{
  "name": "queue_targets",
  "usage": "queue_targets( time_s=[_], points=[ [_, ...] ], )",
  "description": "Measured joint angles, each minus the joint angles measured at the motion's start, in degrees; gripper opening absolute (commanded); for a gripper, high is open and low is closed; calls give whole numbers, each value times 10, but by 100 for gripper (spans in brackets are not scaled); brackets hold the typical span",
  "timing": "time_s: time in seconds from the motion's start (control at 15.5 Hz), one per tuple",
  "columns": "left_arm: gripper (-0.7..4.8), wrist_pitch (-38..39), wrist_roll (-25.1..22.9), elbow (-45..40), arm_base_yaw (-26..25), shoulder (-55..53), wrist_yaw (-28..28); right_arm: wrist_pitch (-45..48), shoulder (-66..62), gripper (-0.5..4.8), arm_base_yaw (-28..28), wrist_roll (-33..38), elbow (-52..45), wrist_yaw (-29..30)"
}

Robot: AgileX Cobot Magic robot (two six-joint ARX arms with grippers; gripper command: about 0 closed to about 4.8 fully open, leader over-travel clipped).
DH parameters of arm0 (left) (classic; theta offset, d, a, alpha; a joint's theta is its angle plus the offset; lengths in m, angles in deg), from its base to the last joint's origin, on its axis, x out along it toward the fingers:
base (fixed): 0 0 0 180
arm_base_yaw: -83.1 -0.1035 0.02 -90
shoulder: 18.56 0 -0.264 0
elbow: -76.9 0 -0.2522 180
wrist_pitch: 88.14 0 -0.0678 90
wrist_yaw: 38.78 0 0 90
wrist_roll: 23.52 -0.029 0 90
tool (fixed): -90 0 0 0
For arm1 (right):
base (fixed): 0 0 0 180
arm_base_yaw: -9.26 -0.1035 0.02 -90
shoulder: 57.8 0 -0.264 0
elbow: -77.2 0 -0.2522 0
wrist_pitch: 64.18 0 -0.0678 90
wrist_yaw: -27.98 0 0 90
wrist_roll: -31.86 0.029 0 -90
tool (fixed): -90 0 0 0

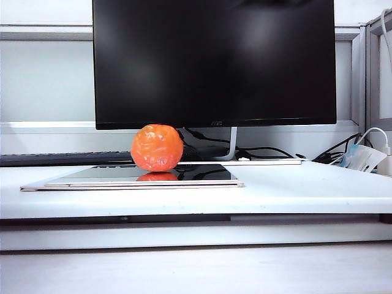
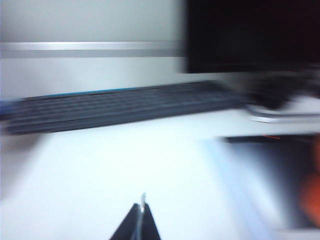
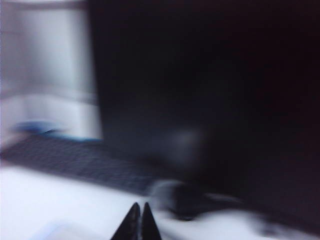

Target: Place the orange on the center of the mirror.

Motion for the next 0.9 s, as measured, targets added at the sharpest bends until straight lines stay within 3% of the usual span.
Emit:
queue_targets(
  time_s=[0.19, 0.45, 0.64, 0.9],
  points=[
    [-5, 0, 0, 0, -73, 0, -4, -50, 110, -2, 44, -19, -50, -29],
    [-5, 0, 0, 0, -69, 0, -7, -84, 188, -2, 78, -19, -139, -38],
    [-5, 0, 0, 0, -66, 0, -7, -91, 222, -2, 80, -16, -181, -81],
    [-5, 0, 0, 0, -43, 0, -7, -95, 299, -1, 80, 5, -252, -88]
  ],
)
